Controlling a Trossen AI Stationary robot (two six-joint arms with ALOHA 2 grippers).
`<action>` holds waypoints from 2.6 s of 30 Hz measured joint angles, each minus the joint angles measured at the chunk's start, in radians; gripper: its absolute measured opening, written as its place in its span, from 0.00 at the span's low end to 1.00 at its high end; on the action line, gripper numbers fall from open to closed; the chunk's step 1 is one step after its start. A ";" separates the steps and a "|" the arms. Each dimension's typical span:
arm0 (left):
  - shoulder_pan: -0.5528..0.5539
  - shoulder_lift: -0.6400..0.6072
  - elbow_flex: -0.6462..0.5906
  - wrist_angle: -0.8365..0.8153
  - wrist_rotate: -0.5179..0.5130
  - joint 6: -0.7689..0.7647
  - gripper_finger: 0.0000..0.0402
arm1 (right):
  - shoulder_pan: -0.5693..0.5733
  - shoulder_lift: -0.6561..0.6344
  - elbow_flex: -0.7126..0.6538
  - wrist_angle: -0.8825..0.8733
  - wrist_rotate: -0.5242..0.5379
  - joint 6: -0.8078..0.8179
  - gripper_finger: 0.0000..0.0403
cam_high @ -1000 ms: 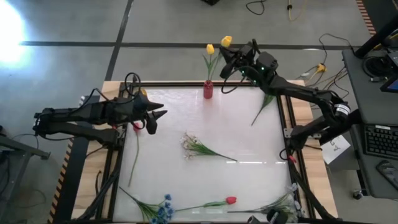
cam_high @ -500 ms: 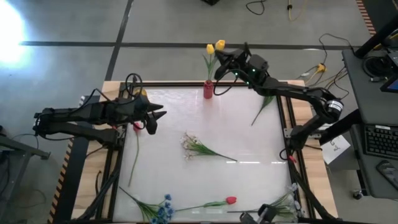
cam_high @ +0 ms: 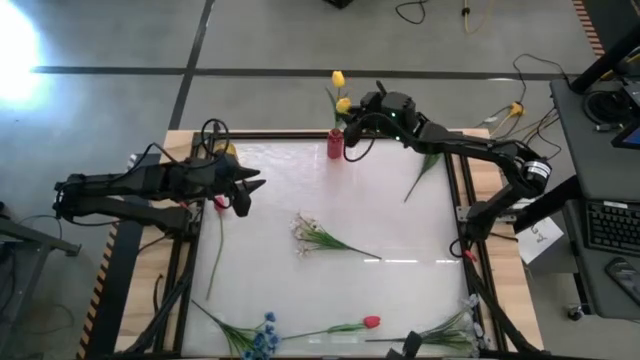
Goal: Sort flowers into vase by color
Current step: Put the yellow flower into the red vase, then put the top white flowers into the red vase
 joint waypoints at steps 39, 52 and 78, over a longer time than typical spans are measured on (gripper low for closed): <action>0.000 -0.011 0.194 -0.140 0.359 0.196 0.35 | 0.633 0.315 0.165 -0.693 0.029 0.163 0.61; -0.078 -0.002 0.187 -0.141 0.522 0.139 0.35 | 0.645 0.595 0.336 -0.650 0.035 0.162 0.45; -0.132 -0.059 0.181 -0.089 0.381 0.236 0.35 | 0.383 0.146 0.275 -0.378 0.161 -0.005 0.03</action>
